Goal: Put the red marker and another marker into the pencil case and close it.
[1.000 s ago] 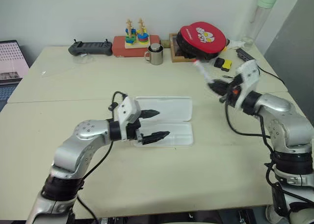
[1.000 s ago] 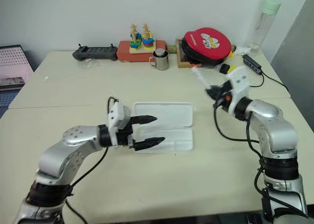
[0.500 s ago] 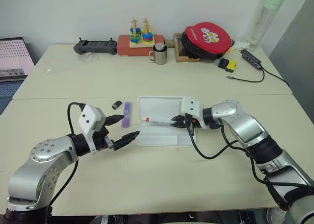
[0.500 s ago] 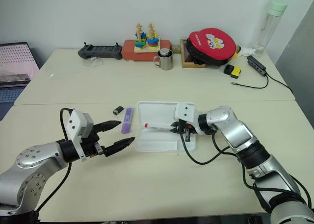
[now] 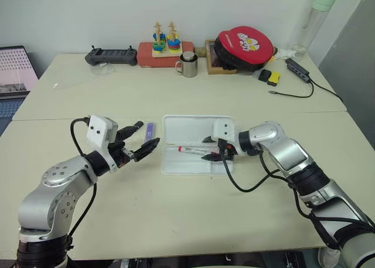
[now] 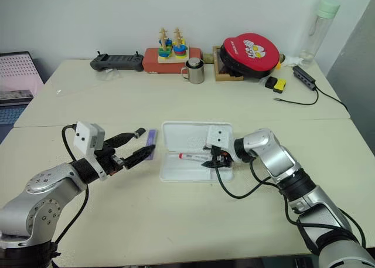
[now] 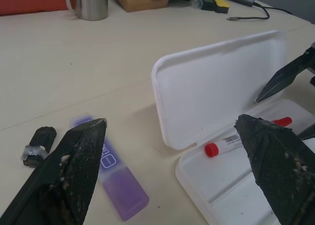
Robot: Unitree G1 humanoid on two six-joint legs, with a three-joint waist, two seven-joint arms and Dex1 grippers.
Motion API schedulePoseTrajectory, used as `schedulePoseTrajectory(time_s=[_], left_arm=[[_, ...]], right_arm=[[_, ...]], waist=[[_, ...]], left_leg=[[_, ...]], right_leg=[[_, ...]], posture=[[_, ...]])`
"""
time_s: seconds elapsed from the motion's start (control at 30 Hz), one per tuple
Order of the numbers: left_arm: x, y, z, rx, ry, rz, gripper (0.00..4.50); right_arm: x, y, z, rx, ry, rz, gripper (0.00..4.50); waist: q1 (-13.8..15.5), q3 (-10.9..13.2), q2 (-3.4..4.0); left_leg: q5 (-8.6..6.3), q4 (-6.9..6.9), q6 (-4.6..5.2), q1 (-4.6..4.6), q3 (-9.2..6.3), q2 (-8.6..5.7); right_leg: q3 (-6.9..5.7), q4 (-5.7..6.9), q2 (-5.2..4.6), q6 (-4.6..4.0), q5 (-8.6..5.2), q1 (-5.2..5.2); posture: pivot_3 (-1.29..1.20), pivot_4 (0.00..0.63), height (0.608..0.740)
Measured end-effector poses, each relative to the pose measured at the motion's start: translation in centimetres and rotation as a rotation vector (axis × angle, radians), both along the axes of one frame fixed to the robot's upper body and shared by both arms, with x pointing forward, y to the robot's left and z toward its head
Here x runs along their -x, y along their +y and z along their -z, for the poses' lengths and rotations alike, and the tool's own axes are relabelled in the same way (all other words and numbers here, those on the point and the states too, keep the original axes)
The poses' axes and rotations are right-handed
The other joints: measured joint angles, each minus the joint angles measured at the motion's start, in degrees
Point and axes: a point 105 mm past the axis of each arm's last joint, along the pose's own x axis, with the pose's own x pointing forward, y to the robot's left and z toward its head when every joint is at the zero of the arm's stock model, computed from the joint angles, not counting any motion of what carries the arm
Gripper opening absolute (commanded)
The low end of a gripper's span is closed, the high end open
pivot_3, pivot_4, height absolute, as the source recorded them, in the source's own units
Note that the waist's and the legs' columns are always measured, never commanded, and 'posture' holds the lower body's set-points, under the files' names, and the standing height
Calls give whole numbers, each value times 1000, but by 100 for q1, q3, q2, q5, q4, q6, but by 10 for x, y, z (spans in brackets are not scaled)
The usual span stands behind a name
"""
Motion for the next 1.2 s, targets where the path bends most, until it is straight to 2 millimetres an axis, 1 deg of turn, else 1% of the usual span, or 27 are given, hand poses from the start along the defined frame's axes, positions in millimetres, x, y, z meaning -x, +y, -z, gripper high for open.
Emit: schedulePoseTrajectory(time_s=[0.07, 0.1, 0.17, 0.23, 0.33, 0.47, 0.57, 0.63, 0.73, 1.03, 1.13, 1.2], left_arm=[[-1, 1, 3, 11, 12, -22, 4500], [0, 4, 4, 17, 20, -42, 4500], [3, 13, 10, 19, 46, -79, 4500], [6, 17, 15, 13, 64, -100, 4500], [6, 29, 25, -4, 100, -153, 4500], [3, 40, 34, -22, 134, -216, 4500], [-1, 43, 46, -44, 175, -237, 4500], [-4, 41, 57, -65, 212, -234, 4500], [-8, 34, 66, -90, 239, -209, 4500], [-31, 10, 62, -76, 208, -155, 4500], [-32, 7, 61, -77, 205, -151, 4500], [-33, 1, 63, -77, 207, -137, 4500]], right_arm=[[3, 4, -12, -53, 2, -13, 4176], [4, 5, -19, -86, 4, -19, 4473], [4, 6, -34, -135, -4, -19, 4473], [3, 5, -40, -150, -14, -12, 4473], [2, 3, -43, -161, -20, -1, 4473], [1, 6, -44, -170, -21, 1, 4473], [2, 7, -44, -176, -20, 5, 4473], [4, 8, -47, -180, -22, -1, 4473], [6, 10, -49, -188, -25, -7, 4473], [12, 8, -51, -193, -28, 14, 4473], [11, 7, -50, -193, -18, 21, 4473], [11, 6, -50, -194, -18, 23, 4473]], waist=[[-1, 0, 0], [-2, 0, 0], [-5, 0, 0], [1, 0, 0], [11, 0, 0], [2, 0, 0], [8, 0, 0], [6, 0, 0], [8, 0, 0], [-2, 0, 0], [-8, 0, 0], [-8, 0, 0]], left_leg=[[0, 0, 0, 0, -1, 0], [0, 0, 0, 1, 1, 0], [0, 0, 0, 0, 0, 0], [0, 0, 0, 0, -2, 0], [0, 0, 0, 1, -1, -2], [0, 0, 0, 1, 0, -1], [0, 1, 0, 0, 0, -2], [0, 0, 0, 0, 0, -3], [0, 0, 0, 0, -2, -3], [0, 2, 0, 1, -2, -4], [0, 2, 0, 1, -1, -4], [0, 2, 0, 0, -1, -4]], right_leg=[[0, 0, 0, 0, 0, 0], [0, 0, 0, 0, 0, 0], [0, 0, 0, 0, 0, 0], [0, 0, 0, 0, 0, 0], [0, 1, 0, 0, 0, 1], [0, 2, 0, 0, 0, 0], [-2, 1, 0, 0, 0, 0], [-2, 3, -1, 0, 0, 0], [-4, 3, -1, 0, 0, 0], [-4, 4, -2, 0, 0, -1], [-3, 4, -2, 0, 0, -3], [-4, 4, -2, 0, 0, -2]], posture=[[0, 150, 740], [0, 150, 740], [0, 150, 740], [0, 150, 740], [0, 150, 740], [0, 150, 740], [0, 150, 740], [0, 150, 740], [0, 150, 740], [0, 150, 740], [0, 150, 740], [0, 150, 740]])
